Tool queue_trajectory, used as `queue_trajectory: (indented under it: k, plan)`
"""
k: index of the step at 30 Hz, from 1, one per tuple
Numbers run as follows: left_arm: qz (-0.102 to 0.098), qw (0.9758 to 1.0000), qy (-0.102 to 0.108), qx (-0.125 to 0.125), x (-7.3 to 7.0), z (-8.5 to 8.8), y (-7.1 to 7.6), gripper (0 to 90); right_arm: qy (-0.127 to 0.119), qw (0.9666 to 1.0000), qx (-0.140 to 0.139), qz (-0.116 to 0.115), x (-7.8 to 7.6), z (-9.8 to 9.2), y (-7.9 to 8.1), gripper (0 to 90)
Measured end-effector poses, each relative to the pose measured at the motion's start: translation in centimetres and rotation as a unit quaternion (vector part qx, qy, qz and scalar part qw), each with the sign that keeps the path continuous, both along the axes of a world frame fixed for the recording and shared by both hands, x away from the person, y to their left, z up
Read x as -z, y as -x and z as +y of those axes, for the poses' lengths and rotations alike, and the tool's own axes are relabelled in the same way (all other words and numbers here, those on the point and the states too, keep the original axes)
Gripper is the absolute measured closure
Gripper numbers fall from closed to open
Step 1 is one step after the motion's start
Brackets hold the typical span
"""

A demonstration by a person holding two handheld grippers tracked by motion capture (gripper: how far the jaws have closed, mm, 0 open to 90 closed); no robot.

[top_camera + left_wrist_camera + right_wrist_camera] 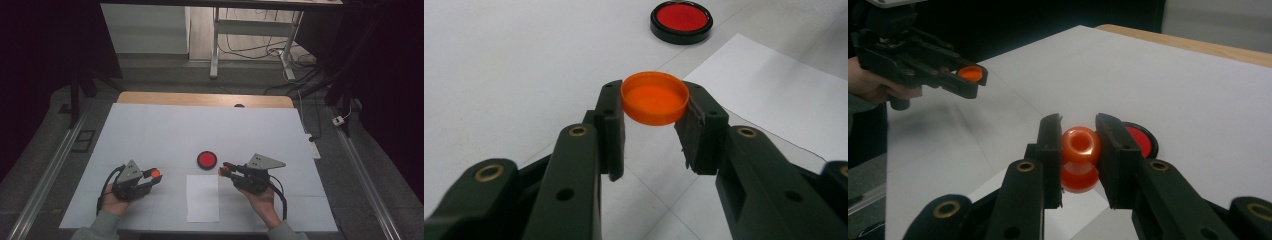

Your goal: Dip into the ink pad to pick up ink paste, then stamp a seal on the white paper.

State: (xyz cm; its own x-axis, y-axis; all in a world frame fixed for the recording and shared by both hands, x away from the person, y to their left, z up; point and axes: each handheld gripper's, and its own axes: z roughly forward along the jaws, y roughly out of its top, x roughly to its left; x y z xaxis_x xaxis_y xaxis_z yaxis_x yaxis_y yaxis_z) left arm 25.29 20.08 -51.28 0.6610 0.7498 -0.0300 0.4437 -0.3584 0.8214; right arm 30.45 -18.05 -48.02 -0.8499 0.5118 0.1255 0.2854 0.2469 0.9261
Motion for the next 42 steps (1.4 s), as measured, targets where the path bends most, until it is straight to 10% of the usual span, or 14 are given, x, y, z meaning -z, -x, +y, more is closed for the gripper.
queue_trajectory:
  k: [42]
  plan:
    - [-0.001,1.0,0.0,0.003,-0.1,-0.1,0.0,64.2,0.025,0.9988,-0.042,0.005,0.7,3.1,0.8,72.7]
